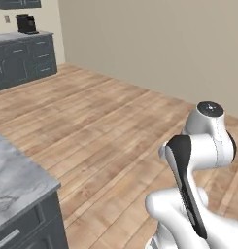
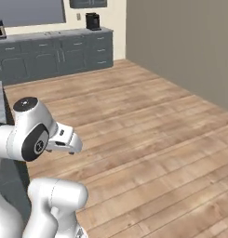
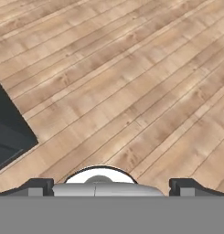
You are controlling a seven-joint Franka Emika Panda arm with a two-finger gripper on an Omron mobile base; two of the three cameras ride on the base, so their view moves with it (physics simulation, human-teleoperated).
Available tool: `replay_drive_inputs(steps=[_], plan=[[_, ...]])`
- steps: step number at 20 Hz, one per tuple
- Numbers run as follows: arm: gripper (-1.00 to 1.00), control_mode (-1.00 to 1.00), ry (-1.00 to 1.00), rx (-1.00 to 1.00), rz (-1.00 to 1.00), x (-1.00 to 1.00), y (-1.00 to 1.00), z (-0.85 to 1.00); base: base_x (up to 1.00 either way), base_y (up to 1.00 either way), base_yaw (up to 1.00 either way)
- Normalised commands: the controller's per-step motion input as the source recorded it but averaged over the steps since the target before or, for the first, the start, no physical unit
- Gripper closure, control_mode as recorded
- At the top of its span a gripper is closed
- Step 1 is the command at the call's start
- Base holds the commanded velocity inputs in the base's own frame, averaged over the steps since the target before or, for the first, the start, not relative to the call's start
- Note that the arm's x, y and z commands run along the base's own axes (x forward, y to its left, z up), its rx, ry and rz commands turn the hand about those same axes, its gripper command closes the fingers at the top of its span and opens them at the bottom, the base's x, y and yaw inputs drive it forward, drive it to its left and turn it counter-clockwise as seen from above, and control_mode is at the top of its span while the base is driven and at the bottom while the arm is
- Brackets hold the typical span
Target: Organize the utensils by type. Pick up the wooden spoons from the counter and place them in the open cabinet. Then pick up the metallic utensils from the counter and place them in the open drawer.
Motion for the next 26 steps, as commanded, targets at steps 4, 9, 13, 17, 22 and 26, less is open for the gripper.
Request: replay_drive_inputs(steps=[4, 9, 13, 17, 22, 26], plan=[[-1.00, 1.00, 0.00, 0.00, 0.00, 0.00, 0.00, 0.00, 1.00, -0.28, 0.48], [-1.00, 1.00, 0.00, 0.00, 0.00, 0.00, 0.00, 0.00, 1.00, -0.37, 0.36], [-1.00, 1.00, 0.00, 0.00, 0.00, 0.00, 0.00, 0.00, 1.00, -0.22, 0.31], [-1.00, 1.00, 0.00, 0.00, 0.00, 0.00, 0.00, 0.00, 1.00, -0.01, 0.38], [-1.00, 1.00, 0.00, 0.00, 0.00, 0.00, 0.00, 0.00, 1.00, -0.04, 0.48], [-1.00, 1.00, 0.00, 0.00, 0.00, 0.00, 0.00, 0.00, 1.00, -0.08, 0.40]])
